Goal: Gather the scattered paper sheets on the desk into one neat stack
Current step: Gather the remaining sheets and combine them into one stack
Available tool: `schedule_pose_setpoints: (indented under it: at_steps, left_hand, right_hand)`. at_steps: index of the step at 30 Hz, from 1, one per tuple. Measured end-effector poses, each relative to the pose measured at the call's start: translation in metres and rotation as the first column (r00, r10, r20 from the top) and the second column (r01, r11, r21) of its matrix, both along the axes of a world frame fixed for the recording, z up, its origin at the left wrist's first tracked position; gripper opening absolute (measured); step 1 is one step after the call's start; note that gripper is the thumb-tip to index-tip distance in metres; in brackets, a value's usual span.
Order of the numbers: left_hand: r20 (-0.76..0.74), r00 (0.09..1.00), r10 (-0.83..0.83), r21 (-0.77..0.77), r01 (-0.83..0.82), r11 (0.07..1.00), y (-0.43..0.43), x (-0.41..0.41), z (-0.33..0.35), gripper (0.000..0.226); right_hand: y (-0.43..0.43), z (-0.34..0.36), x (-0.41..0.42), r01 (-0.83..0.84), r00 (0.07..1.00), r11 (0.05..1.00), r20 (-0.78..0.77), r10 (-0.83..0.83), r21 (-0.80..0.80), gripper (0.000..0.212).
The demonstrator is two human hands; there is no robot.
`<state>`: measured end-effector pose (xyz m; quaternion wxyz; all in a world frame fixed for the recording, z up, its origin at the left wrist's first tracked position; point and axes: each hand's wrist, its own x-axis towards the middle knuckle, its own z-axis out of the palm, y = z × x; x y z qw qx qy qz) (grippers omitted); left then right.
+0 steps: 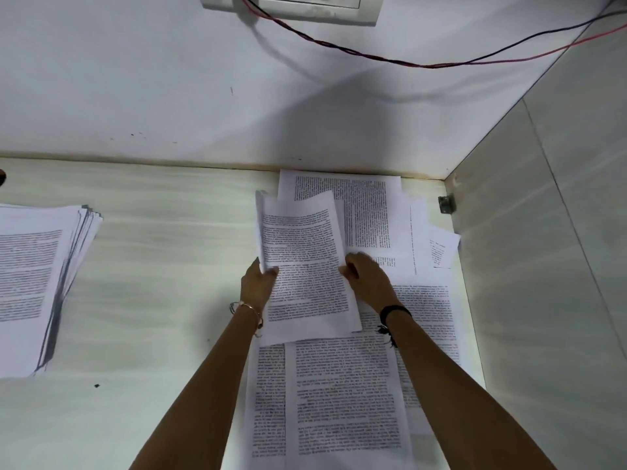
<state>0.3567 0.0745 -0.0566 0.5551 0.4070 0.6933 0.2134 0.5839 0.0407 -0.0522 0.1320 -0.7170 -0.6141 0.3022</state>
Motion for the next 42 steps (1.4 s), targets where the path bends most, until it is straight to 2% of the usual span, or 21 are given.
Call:
schedule_pose_setpoints:
  at_steps: [2, 4, 6, 7, 11, 14, 17, 19, 22, 26, 28, 30, 32, 34, 35, 37, 40, 42]
  left_hand:
    - [-0.044, 0.988, 0.147, 0.055, -0.145, 0.988, -0.003, 0.003, 0.008, 0.036]
    - [-0.039, 0.946, 0.323, 0.05, -0.321, 0.946, -0.004, -0.002, 0.009, 0.043]
    - [-0.093, 0.896, 0.434, 0.055, -0.431, 0.901, -0.007, -0.014, 0.008, 0.049]
    - [-0.108, 0.879, 0.465, 0.06, -0.461, 0.885, -0.01, -0.019, 0.007, 0.05]
    - [-0.1, 0.837, 0.538, 0.079, -0.532, 0.843, -0.023, -0.038, 0.002, 0.049]
    - [-0.099, 0.824, 0.557, 0.074, -0.553, 0.83, -0.028, -0.043, -0.001, 0.047]
    - [-0.091, 0.815, 0.572, 0.087, -0.566, 0.82, -0.032, -0.045, 0.0, 0.042]
    - [-0.101, 0.806, 0.583, 0.081, -0.577, 0.813, -0.034, -0.048, 0.001, 0.043]
    - [-0.139, 0.787, 0.601, 0.1, -0.592, 0.8, -0.039, -0.06, 0.002, 0.044]
    - [-0.16, 0.751, 0.64, 0.11, -0.631, 0.768, -0.048, -0.075, 0.002, 0.044]
    - [-0.172, 0.746, 0.643, 0.108, -0.635, 0.765, -0.053, -0.081, 0.0, 0.045]
    - [-0.174, 0.74, 0.65, 0.103, -0.643, 0.759, -0.057, -0.085, -0.001, 0.046]
    - [-0.156, 0.745, 0.649, 0.094, -0.643, 0.76, -0.061, -0.088, -0.002, 0.046]
    - [-0.118, 0.764, 0.634, 0.081, -0.629, 0.773, -0.066, -0.091, -0.002, 0.044]
    - [-0.093, 0.775, 0.625, 0.068, -0.621, 0.781, -0.068, -0.092, -0.001, 0.043]
    - [-0.048, 0.8, 0.599, 0.029, -0.598, 0.801, -0.071, -0.096, 0.001, 0.045]
    - [0.051, 0.827, 0.561, 0.01, -0.562, 0.827, -0.075, -0.1, 0.001, 0.055]
    - [0.139, 0.839, 0.526, -0.005, -0.531, 0.847, -0.077, -0.1, 0.003, 0.048]
  right_hand:
    - [0.002, 0.0, 0.009, 0.125, 0.991, 0.986, 0.037, -0.129, 0.11, 0.012]
    - [0.002, -0.002, 0.024, 0.165, 0.972, 0.973, 0.14, -0.188, 0.162, 0.04]
    - [0.004, -0.004, 0.036, 0.076, 0.963, 0.993, 0.252, -0.097, 0.091, 0.067]
    - [0.005, -0.004, 0.038, 0.023, 0.954, 0.999, 0.298, -0.035, 0.044, 0.073]
    - [0.022, -0.007, 0.039, -0.156, 0.866, 0.987, 0.475, 0.156, -0.039, 0.073]
    - [0.039, -0.004, 0.04, -0.244, 0.72, 0.961, 0.64, 0.267, -0.126, 0.073]
    - [0.05, -0.006, 0.04, -0.328, 0.57, 0.941, 0.776, 0.268, -0.084, 0.057]
    - [0.052, -0.004, 0.039, -0.37, 0.532, 0.927, 0.806, 0.26, -0.055, 0.047]
    - [0.042, 0.002, 0.042, -0.422, 0.542, 0.906, 0.791, 0.284, -0.036, 0.042]
    - [0.016, 0.008, 0.044, -0.308, 0.676, 0.951, 0.702, 0.225, -0.008, 0.049]
    - [0.006, 0.003, 0.041, -0.346, 0.745, 0.938, 0.603, 0.285, -0.017, 0.068]
    - [0.002, -0.002, 0.028, -0.496, 0.702, 0.866, 0.56, 0.439, -0.057, 0.081]
    - [0.006, -0.004, 0.011, -0.522, 0.685, 0.844, 0.532, 0.498, -0.118, 0.081]
    - [0.016, -0.002, -0.003, -0.469, 0.697, 0.875, 0.558, 0.451, -0.121, 0.077]
    - [0.02, 0.0, -0.006, -0.458, 0.667, 0.879, 0.601, 0.44, -0.136, 0.075]
    - [0.027, 0.001, -0.009, -0.459, 0.557, 0.86, 0.681, 0.475, -0.224, 0.074]
    - [0.04, 0.001, -0.005, -0.524, 0.415, 0.825, 0.782, 0.465, -0.212, 0.068]
    - [0.045, 0.01, -0.008, -0.549, 0.474, 0.829, 0.779, 0.411, -0.103, 0.055]
